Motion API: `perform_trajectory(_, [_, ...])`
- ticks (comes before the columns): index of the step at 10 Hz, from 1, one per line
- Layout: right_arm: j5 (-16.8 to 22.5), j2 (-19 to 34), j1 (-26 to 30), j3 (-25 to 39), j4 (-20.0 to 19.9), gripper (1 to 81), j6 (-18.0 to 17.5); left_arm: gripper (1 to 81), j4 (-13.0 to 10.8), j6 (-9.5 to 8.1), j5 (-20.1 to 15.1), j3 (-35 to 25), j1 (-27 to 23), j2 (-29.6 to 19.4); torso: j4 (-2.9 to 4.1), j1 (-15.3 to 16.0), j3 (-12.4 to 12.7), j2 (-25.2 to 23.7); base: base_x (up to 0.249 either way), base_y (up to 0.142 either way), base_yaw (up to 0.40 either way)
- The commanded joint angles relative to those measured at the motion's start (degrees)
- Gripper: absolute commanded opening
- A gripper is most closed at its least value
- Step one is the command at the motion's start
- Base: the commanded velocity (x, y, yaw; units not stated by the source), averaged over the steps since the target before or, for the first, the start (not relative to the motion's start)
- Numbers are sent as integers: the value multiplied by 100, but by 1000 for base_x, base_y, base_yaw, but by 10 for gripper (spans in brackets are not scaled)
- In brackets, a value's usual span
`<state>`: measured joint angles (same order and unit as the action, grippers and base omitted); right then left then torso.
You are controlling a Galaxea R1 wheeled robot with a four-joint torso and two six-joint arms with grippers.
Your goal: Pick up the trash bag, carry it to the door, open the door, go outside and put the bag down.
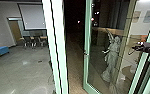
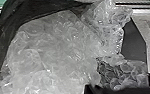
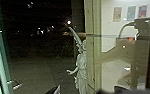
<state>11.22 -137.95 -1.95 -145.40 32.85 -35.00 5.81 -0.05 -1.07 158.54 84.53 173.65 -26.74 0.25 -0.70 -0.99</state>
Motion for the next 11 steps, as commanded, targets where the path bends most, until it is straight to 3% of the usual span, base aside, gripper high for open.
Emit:
perform_trajectory(1, [452,414,964,-295,213,811,-7,10,51,5,-323,2,-291,-6,0,0,0,0,0,0,0])
perform_trajectory(3, [356,415,867,-312,203,811,-50,10,51,5,-323,2,-283,3,0,2,-5,0,0,0,0])
perform_trajectory(7, [302,-147,858,-409,213,811,-77,10,69,-4,-315,2,-291,3,0,2,-5,0,0,0,0])
perform_trajectory(11, [285,-227,481,-418,99,811,-95,10,113,5,-315,2,-283,-6,-4,2,-5,0,0,0,0])
